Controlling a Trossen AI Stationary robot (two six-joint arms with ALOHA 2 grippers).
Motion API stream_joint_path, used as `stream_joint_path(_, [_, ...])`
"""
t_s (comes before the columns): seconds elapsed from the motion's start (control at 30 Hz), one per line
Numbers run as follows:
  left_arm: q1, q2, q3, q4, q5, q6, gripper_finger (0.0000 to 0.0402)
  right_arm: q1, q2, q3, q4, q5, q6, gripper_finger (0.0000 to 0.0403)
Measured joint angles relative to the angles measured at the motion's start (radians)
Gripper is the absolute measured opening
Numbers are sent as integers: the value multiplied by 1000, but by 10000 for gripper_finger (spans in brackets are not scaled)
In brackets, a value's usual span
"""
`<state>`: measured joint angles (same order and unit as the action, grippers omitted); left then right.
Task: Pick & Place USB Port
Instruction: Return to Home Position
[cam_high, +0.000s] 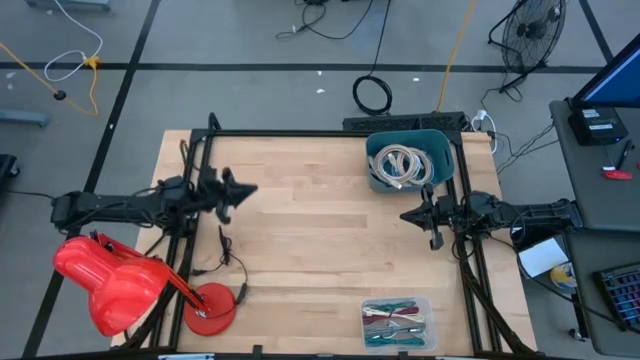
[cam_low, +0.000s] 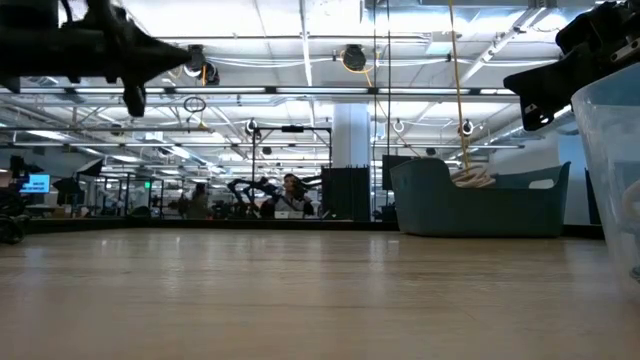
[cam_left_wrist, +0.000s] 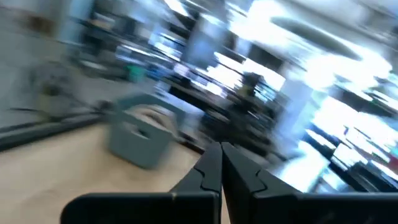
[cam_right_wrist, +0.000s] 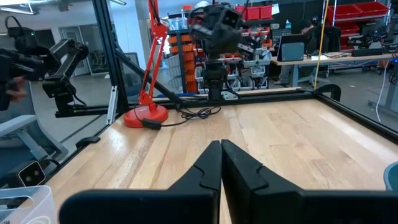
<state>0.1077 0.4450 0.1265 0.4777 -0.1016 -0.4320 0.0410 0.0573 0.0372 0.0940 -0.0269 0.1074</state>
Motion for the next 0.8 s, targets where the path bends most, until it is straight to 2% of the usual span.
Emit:
stream_joint_path(0.1, [-1,0,1,-1,126,19,3,0,0,0,0,0,0,0])
stream_joint_path(0.17, [-1,0,1,-2,151,34,10,0,0,0,0,0,0,0])
stream_joint_path(0.27, [0,0,1,-9,180,135,18,0,0,0,0,0,0,0])
stream_joint_path(0.43, [3,-6,2,6,140,265,20,0,0,0,0,0,0,0])
stream_joint_path(0.6, [3,-32,2,-76,43,278,17,0,0,0,0,0,0,0])
stream_joint_path(0.8, [3,-103,2,-198,48,299,3,0,0,0,0,0,3,0])
